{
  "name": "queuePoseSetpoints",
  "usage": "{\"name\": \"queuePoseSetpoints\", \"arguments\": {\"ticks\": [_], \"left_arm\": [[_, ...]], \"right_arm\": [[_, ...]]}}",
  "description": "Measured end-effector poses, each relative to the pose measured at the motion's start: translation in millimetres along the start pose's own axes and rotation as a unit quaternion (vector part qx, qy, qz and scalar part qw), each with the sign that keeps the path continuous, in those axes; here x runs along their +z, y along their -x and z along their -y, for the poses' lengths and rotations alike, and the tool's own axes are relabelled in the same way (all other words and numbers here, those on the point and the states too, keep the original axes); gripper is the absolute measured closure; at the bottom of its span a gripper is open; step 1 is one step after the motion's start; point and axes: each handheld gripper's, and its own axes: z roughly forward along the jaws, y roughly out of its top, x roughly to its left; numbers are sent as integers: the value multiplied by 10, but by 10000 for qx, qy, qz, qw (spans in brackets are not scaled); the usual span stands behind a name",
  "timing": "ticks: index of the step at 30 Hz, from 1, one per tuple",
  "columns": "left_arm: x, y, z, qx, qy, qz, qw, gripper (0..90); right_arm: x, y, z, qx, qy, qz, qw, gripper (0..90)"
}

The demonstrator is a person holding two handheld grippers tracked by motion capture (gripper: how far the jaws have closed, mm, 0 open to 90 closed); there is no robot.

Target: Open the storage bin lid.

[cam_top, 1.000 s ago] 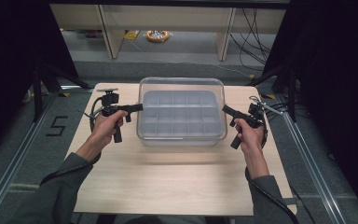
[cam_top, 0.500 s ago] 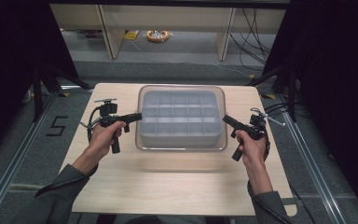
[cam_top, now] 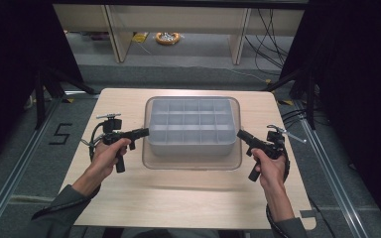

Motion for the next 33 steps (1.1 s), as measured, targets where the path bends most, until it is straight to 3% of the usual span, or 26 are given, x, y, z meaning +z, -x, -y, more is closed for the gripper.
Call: {"name": "queuePoseSetpoints", "arguments": {"ticks": [2, 6, 7, 9, 10, 11, 12, 14, 16, 17, 18, 19, 20, 23, 24, 25, 26, 27, 29, 31, 32, 33], "left_arm": [[-29, -9, 37, 34, -35, 3, 10000, 657], [-98, 0, 102, 62, -4, 38, 10000, 658], [-110, 11, 120, 40, 20, 75, 10000, 659], [-138, 24, 156, 116, 13, 85, 9999, 658], [-149, 31, 180, 140, 25, 78, 9999, 658], [-154, 34, 200, 112, 31, 103, 9999, 659], [-155, 41, 221, 47, 54, 116, 9999, 661], [-175, 25, 257, 123, -16, 137, 9998, 663], [-187, 22, 290, 88, -41, 172, 9998, 663], [-196, 19, 305, 108, -58, 185, 9998, 663], [-201, 23, 323, 58, -42, 179, 9998, 664], [-214, 17, 334, 114, -93, 195, 9997, 664], [-218, 25, 351, 87, -80, 200, 9997, 664], [-240, 33, 392, 91, -41, 183, 9998, 664], [-259, 24, 410, 133, -89, 188, 9997, 665], [-268, 23, 433, 153, -54, 174, 9997, 665], [-273, 24, 449, 97, -21, 177, 9998, 667], [-293, 8, 470, 124, -82, 196, 9997, 668], [-305, 1, 517, 49, -35, 176, 9998, 668], [-331, -27, 557, 94, -108, 189, 9997, 668], [-334, -24, 575, 30, -77, 202, 9998, 668], [-348, -35, 587, 110, -106, 178, 9997, 668]], "right_arm": [[-18, -23, 41, 157, -26, -86, 9998, 738], [-71, -27, 108, 35, -31, -104, 9999, 739], [-91, -49, 118, 166, -56, -126, 9998, 739], [-129, -33, 142, -22, -19, -136, 9999, 739], [-147, -41, 151, 18, -34, -140, 9999, 738], [-167, -44, 169, 60, -64, -143, 9999, 739], [-170, -13, 191, -65, -8, -166, 9998, 739], [-199, 0, 239, -15, -36, -150, 9999, 739], [-234, -19, 290, 259, -118, -194, 9994, 738], [-233, 9, 302, 58, -46, -134, 9999, 739], [-250, 5, 316, 99, -102, -105, 9998, 739], [-262, -13, 335, 279, -136, -130, 9994, 740], [-261, 7, 347, 123, -60, -184, 9997, 739], [-293, -7, 378, 9, -83, -113, 9999, 739], [-309, -25, 394, 114, -75, -173, 9998, 738], [-319, -29, 402, 33, -77, -144, 9999, 739], [-330, -46, 420, 110, -144, -56, 9998, 739], [-330, -26, 431, -3, -93, -161, 9998, 738], [-346, -58, 476, 223, -198, -181, 9994, 739], [-344, -24, 504, 0, -176, -172, 9997, 739], [-348, -36, 530, 40, -175, -192, 9997, 739], [-358, -37, 548, 30, -202, -154, 9997, 739]]}}
